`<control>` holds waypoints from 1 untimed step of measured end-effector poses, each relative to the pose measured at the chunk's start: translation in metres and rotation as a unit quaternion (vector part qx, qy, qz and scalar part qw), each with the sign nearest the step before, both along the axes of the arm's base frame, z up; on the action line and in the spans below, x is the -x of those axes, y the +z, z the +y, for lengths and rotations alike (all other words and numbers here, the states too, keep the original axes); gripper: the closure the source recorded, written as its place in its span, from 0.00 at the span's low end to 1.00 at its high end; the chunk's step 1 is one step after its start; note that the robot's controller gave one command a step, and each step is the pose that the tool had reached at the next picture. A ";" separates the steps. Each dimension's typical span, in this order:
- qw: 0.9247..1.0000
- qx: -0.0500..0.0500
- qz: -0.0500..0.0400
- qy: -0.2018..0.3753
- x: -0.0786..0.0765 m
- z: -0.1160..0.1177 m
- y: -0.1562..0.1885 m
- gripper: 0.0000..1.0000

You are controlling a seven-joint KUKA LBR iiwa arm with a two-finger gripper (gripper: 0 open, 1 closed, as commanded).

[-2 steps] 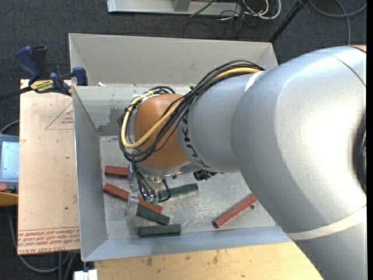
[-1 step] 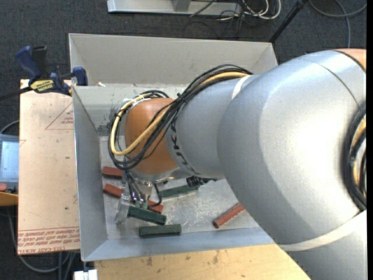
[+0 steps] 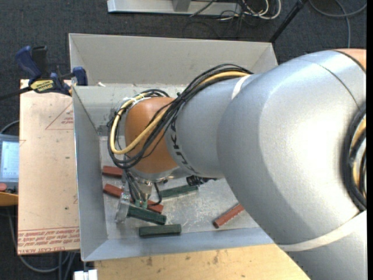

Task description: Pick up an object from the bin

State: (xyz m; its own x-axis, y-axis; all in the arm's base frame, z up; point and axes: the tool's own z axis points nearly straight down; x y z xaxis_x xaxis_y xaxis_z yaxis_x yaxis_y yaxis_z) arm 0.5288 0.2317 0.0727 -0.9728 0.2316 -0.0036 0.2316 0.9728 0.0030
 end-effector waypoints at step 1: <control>1.000 0.000 0.001 0.000 -0.001 0.000 0.001 0.00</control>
Offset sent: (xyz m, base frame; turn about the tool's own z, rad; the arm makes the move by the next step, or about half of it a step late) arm 0.0000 0.0000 0.0000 0.0000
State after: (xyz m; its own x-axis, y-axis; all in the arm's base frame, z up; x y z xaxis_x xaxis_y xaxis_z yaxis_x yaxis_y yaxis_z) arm 0.5297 0.2317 0.0732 -0.9726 0.2324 -0.0018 0.2324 0.9726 0.0025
